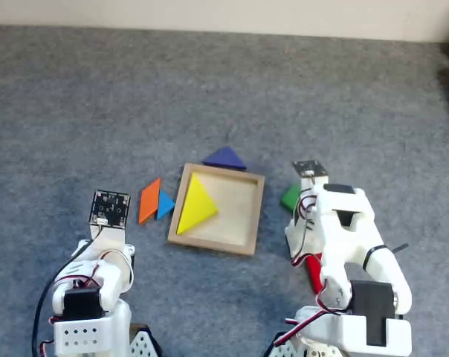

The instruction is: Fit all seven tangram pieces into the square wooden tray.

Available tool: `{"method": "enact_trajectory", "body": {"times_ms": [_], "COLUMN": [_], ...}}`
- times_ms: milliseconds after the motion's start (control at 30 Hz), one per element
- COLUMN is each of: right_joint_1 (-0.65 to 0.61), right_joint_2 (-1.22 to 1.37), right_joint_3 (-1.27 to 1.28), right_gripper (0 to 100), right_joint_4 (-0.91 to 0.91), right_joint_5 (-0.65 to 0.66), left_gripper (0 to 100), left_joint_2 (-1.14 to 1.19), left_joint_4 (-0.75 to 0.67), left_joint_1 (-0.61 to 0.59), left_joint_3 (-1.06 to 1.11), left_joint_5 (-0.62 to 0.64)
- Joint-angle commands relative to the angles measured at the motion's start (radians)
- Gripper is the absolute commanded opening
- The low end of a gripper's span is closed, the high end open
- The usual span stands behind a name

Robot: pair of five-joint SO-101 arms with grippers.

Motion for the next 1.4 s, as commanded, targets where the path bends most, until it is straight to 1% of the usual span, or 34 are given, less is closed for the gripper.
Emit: {"method": "enact_trajectory", "body": {"times_ms": [0, 600, 767, 900, 1367], "right_joint_1": [0.007, 0.007, 0.007, 0.010, 0.012], "right_joint_2": [0.018, 0.019, 0.012, 0.012, 0.013], "right_joint_3": [-0.016, -0.010, 0.013, 0.013, 0.012], "right_gripper": [37.2, 37.0, 31.1, 31.0, 30.8], "right_joint_4": [-0.070, -0.096, -0.096, -0.096, -0.062], "right_joint_5": [0.014, 0.014, 0.011, -0.049, -0.052], "left_gripper": [1, 1, 1, 1, 1], "left_joint_2": [-0.001, -0.001, -0.001, -0.001, -0.001], "left_joint_4": [0.003, 0.003, 0.003, 0.003, 0.003], "left_joint_1": [-0.001, -0.001, -0.001, -0.001, -0.001], "left_joint_3": [0.007, 0.007, 0.007, 0.007, 0.007], "left_joint_5": [-0.003, -0.003, -0.003, -0.003, -0.003]}}
